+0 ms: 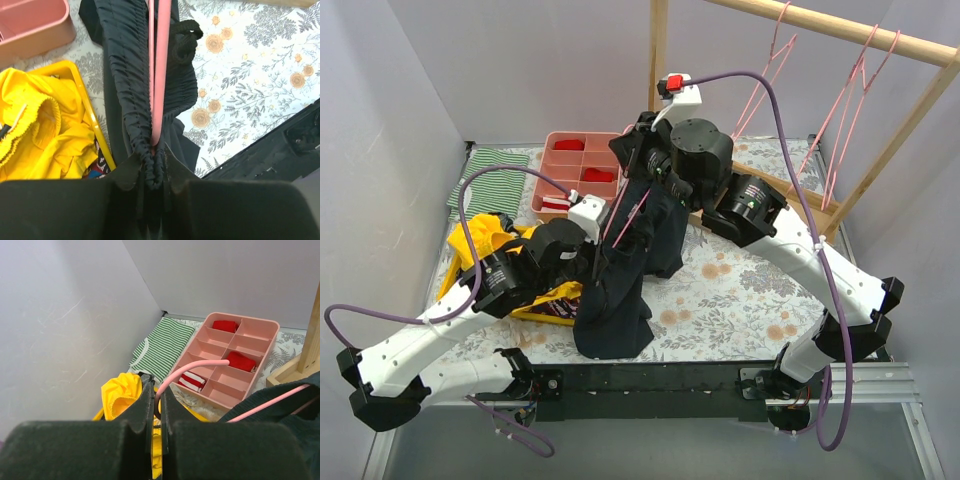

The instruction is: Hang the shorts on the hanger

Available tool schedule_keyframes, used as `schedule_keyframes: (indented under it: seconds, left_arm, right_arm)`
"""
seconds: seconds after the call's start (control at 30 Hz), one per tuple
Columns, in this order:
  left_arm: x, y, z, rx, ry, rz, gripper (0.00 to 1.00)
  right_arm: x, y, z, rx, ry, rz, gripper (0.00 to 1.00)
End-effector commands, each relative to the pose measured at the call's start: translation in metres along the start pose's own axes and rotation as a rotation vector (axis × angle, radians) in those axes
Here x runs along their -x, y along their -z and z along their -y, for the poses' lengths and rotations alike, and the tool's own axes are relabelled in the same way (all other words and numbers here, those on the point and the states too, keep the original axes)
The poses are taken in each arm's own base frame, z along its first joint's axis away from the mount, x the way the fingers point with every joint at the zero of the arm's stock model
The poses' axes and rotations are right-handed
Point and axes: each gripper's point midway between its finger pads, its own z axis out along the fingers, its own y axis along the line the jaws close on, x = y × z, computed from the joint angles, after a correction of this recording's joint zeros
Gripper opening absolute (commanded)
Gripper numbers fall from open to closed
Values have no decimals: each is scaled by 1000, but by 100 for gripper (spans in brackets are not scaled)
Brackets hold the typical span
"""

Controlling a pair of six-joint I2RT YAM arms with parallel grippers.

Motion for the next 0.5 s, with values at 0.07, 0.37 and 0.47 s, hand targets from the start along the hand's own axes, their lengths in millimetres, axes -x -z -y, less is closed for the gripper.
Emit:
schedule_keyframes:
  seconds: [0.07,0.37,0.47]
  left_arm:
    - [48,16,2,1,9,232,0]
    - [54,15,5,-6,-5,273,0]
    - [59,17,5,-8,5,301,0]
  right_arm:
    - [29,20,1,23,-21,88,1]
    - [15,45,14,42,30,56,61]
    - [8,51,18,46,44,29,72]
